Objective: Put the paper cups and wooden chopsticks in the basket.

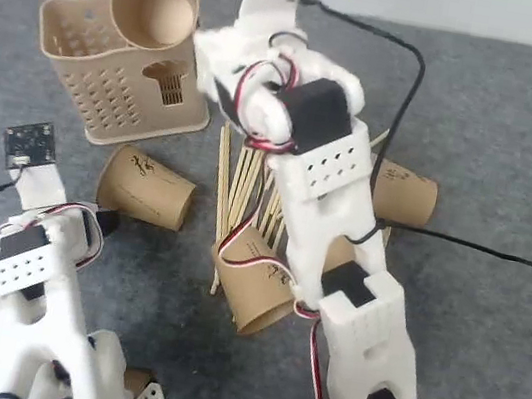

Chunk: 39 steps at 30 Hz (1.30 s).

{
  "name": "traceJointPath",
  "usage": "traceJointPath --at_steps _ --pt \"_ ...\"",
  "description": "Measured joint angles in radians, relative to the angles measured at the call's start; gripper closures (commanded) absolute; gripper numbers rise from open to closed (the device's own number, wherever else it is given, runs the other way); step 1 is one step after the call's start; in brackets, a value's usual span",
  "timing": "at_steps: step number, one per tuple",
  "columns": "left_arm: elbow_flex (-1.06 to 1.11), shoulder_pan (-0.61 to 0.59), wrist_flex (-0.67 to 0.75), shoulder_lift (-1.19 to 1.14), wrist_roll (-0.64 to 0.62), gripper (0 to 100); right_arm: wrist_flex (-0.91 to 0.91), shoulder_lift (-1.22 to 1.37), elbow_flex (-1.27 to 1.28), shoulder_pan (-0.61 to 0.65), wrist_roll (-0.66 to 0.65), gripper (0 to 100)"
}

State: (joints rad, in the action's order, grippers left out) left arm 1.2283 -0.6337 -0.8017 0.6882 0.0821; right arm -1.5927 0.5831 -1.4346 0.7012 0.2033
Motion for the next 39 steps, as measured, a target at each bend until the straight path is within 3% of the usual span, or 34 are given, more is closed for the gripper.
traceJointPath --at_steps 8,21,27,33,39 --pt "0.0 0.0 0.0 0.0 0.0 68 -0.058 0.08 0.0 0.08 0.0 99.1" --pt "0.0 0.0 0.0 0.0 0.0 68 0.301 0.272 0.0 0.097 0.0 99.1" --pt "0.0 0.0 0.0 0.0 0.0 68 0.336 0.272 -0.092 0.095 0.0 99.1" --pt "0.0 0.0 0.006 0.0 0.0 68 0.316 0.272 -0.169 0.098 0.0 99.0" --pt "0.0 0.0 0.006 0.0 0.0 68 0.02 0.235 -0.198 0.101 -0.002 99.1"
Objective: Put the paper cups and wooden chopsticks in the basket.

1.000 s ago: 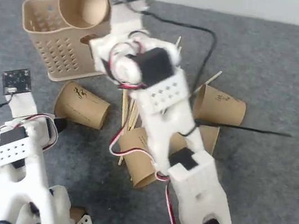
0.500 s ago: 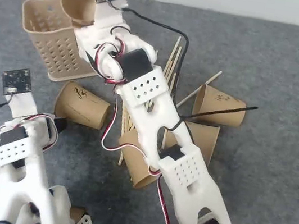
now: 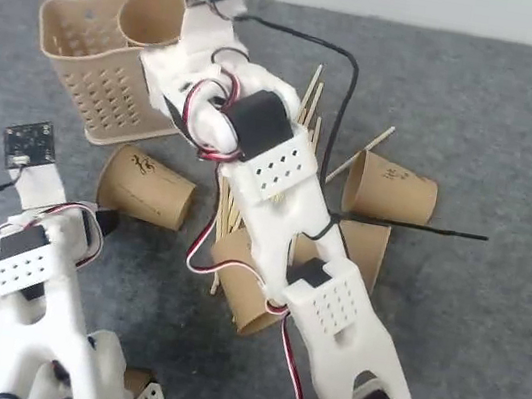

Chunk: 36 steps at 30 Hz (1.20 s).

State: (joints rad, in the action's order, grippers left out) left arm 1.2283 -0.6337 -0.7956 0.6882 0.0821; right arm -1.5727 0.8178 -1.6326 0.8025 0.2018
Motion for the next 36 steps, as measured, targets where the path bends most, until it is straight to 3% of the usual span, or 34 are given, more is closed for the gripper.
traceJointPath --at_steps 3,6,16,23,29,33,36 --pt "0.0 0.0 0.0 0.005 0.0 68 -0.166 -0.04 -0.002 0.005 -0.084 99.1" --pt "0.0 0.0 0.0 0.008 0.0 68 -0.183 -0.069 -0.002 -0.021 -0.147 99.1" --pt "-0.064 -0.017 -0.081 0.008 0.0 68 -0.184 -0.256 0.081 -0.348 -0.15 99.1" --pt "-0.265 -0.035 -0.293 0.008 0.0 68 -0.184 -0.628 0.608 -0.508 -0.15 99.1" --pt "-0.436 -0.031 -0.377 0.008 0.0 68 -0.184 -1.028 1.211 -0.6 -0.153 99.1" --pt "-0.502 0.031 -0.43 0.008 0.0 68 -0.183 -1.249 1.565 -0.687 -0.157 99.1" --pt "-0.509 0.091 -0.446 0.008 0.0 68 -0.155 -1.384 1.814 -0.769 -0.229 99.1"
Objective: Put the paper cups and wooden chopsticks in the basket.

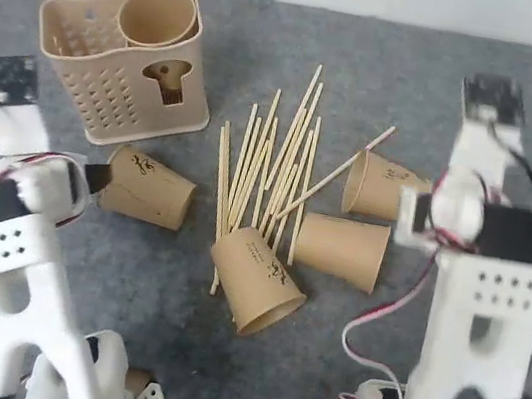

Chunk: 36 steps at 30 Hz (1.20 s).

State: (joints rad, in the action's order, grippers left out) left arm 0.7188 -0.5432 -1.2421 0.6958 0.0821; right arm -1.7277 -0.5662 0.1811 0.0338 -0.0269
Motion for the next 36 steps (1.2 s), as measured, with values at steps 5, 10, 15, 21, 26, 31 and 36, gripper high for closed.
traceJointPath --at_steps 5,10,15,21,26,31,36 --pt "0.0 0.061 -0.003 0.0 -0.038 68 0.124 -0.21 0.381 -0.175 -0.121 99.1" --pt "-0.011 0.11 -0.003 -0.023 -0.054 68 0.269 -0.413 0.701 -0.364 -0.19 99.1" --pt "-0.121 0.13 0.002 -0.196 -0.054 68 0.382 -0.548 0.924 -0.497 -0.292 99.1" --pt "-0.275 0.13 0.008 -0.46 -0.057 68 0.572 -0.62 1.191 -0.572 -0.322 99.1" --pt "-0.344 0.153 0.008 -0.601 -0.057 68 0.609 -0.664 1.232 -0.608 -0.325 99.1" --pt "-0.348 0.193 0.069 -0.678 -0.057 68 0.609 -0.738 1.269 -0.606 -0.356 99.1" --pt "-0.342 0.247 0.077 -0.692 -0.057 71 0.603 -0.832 1.292 -0.612 -0.367 99.1"
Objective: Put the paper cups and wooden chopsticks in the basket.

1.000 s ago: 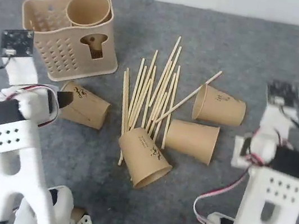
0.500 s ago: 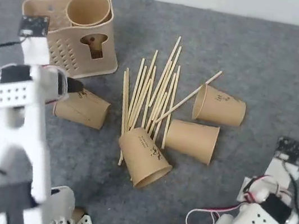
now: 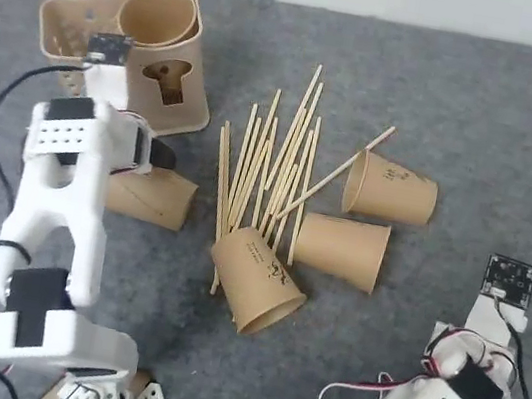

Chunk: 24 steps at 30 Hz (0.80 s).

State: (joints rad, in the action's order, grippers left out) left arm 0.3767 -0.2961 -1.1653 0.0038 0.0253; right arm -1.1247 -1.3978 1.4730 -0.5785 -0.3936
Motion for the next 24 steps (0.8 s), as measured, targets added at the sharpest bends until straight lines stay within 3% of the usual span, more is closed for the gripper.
traceJointPath --at_steps 7,17,24 --pt "0.003 0.075 -0.029 0.0 -0.044 95 -0.008 -0.089 0.026 0.0 0.0 99.1" --pt "0.003 0.242 -0.143 0.008 -0.041 96 -0.034 -0.118 0.026 0.0 0.0 99.1" --pt "0.003 0.315 -0.219 0.227 -0.041 96 -0.034 -0.118 0.026 0.0 0.0 99.1"
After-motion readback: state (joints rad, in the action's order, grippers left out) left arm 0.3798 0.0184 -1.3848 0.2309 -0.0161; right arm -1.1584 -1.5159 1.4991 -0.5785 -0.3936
